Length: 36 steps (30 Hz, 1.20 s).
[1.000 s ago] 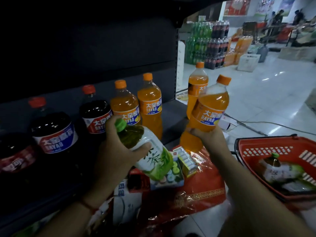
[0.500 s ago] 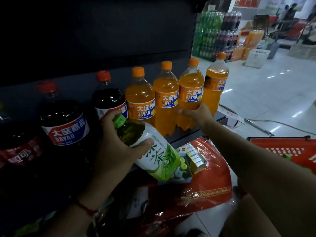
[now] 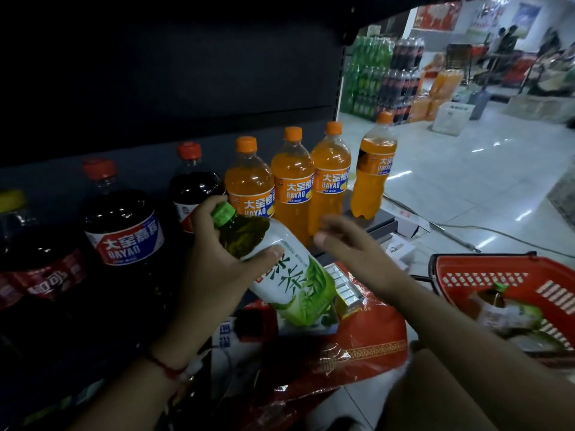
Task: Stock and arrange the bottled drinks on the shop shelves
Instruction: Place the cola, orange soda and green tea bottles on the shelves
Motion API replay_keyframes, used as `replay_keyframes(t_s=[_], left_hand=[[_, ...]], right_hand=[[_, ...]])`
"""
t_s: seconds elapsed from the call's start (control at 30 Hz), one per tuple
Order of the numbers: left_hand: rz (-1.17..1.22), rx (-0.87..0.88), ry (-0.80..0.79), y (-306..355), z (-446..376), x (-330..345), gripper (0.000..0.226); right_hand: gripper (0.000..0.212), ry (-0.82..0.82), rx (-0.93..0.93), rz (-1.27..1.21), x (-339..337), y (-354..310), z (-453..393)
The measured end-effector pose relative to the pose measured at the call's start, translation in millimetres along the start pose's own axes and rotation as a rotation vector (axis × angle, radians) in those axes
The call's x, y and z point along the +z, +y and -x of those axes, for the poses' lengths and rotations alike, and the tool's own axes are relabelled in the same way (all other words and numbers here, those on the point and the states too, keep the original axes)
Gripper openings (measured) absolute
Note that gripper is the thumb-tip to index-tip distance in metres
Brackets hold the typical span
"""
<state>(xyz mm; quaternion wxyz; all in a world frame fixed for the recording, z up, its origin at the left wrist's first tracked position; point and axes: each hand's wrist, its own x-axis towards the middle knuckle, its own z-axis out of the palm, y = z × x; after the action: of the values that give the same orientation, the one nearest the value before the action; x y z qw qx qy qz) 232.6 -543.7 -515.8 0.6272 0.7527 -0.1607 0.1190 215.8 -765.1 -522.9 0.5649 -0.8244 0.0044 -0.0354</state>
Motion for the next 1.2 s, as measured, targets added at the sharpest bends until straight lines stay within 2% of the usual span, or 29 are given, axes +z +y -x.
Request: replay_keyframes(t_s=[0.07, 0.13, 0.2, 0.23, 0.3, 0.5, 0.6, 0.67, 0.73, 0.9, 1.03, 1.2], left_hand=[[0.022, 0.015, -0.004, 12, 2, 1, 0.082], [0.036, 0.042, -0.016, 26, 3, 3, 0.081], [0.032, 0.068, -0.029, 43, 5, 5, 0.079], [0.026, 0.074, -0.033, 52, 5, 6, 0.079], [0.001, 0.089, -0.045, 73, 3, 7, 0.082], [-0.107, 0.266, -0.055, 155, -27, 5, 0.094], [-0.191, 0.401, -0.029, 205, -50, -2, 0.099], [-0.227, 0.481, -0.039, 238, -67, -8, 0.1], [-0.286, 0.556, -0.073, 269, -83, -15, 0.096], [-0.72, 0.765, -0.1, 336, -124, -24, 0.078], [-1.013, 0.852, -0.053, 370, -163, -26, 0.076], [-1.334, 0.841, -0.016, 386, -204, -26, 0.075]], right_hand=[[0.084, -0.236, 0.002, 0.069, 1, -12, 32], [0.103, -0.28, -0.038, 0.165, 2, -20, 52], [0.126, -0.126, -0.115, 0.494, 7, -31, 67], [0.129, 0.001, -0.178, 0.648, 11, -39, 75], [0.124, 0.176, -0.274, 0.742, 13, -51, 87], [0.103, 0.326, -0.365, 0.49, -19, -109, 77], [0.088, 0.34, -0.432, 0.34, -37, -148, 63], [0.076, 0.366, -0.496, 0.238, -50, -174, 53], [0.073, 0.397, -0.538, 0.151, -62, -202, 43], [0.079, 0.434, -0.599, -0.004, -88, -262, 4], [0.082, 0.496, -0.619, -0.008, -94, -294, -34], [0.073, 0.502, -0.564, 0.023, -94, -316, -74]])
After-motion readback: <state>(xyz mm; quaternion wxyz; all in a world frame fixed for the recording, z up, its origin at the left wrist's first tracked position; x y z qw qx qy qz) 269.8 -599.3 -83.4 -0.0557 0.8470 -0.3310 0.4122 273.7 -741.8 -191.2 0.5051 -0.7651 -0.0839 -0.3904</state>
